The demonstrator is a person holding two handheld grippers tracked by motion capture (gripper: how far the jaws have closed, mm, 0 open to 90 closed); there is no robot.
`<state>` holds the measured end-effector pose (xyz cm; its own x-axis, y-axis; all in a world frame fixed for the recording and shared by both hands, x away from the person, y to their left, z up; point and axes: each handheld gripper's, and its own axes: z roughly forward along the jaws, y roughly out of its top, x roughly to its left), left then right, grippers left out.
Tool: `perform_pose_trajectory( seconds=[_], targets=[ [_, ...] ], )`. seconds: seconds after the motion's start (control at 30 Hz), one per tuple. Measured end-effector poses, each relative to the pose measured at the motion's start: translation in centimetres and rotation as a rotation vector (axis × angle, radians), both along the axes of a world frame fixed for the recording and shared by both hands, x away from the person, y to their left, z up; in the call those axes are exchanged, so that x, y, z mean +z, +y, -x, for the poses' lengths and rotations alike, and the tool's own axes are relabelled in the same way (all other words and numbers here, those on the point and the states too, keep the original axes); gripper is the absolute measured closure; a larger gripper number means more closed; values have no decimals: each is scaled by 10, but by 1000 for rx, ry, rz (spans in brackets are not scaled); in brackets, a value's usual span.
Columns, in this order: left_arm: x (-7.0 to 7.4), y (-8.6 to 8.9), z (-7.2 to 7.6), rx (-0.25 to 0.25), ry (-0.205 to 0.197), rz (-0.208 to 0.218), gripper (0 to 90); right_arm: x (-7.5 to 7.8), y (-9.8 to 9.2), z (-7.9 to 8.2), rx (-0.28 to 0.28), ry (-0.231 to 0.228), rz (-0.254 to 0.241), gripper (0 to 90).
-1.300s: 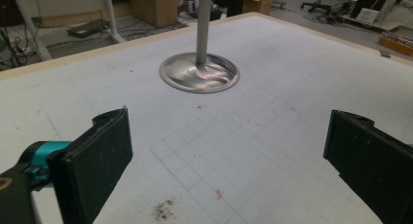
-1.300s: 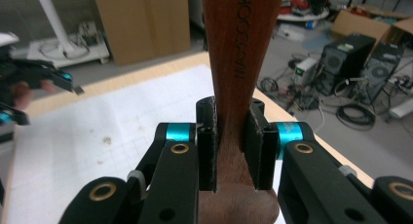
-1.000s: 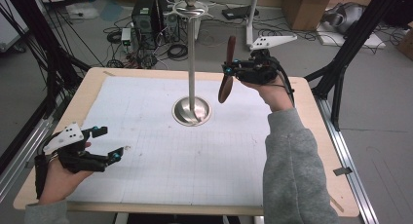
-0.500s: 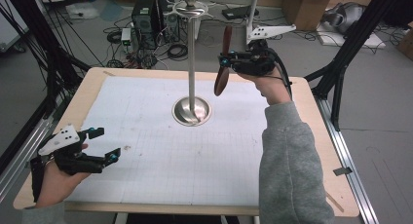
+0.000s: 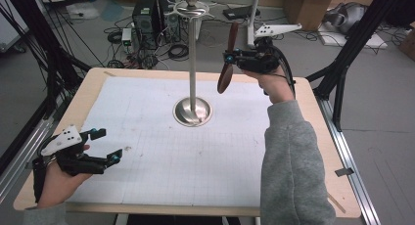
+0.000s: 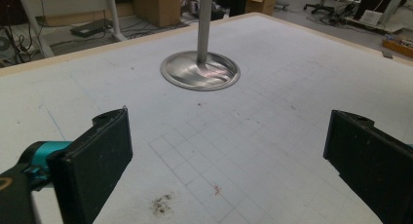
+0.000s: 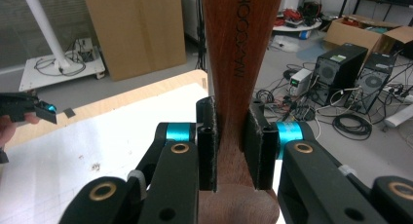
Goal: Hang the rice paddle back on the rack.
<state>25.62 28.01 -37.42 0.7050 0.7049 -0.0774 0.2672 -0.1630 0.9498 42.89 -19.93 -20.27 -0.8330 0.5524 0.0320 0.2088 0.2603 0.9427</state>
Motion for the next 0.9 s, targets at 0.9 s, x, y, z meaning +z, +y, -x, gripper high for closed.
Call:
perform_pose_trajectory(
  seconds=[0.9],
  targets=[
    [-3,-1,2,5,13,-11,42,12,12,-5,-25,-15,2,777]
  ],
)
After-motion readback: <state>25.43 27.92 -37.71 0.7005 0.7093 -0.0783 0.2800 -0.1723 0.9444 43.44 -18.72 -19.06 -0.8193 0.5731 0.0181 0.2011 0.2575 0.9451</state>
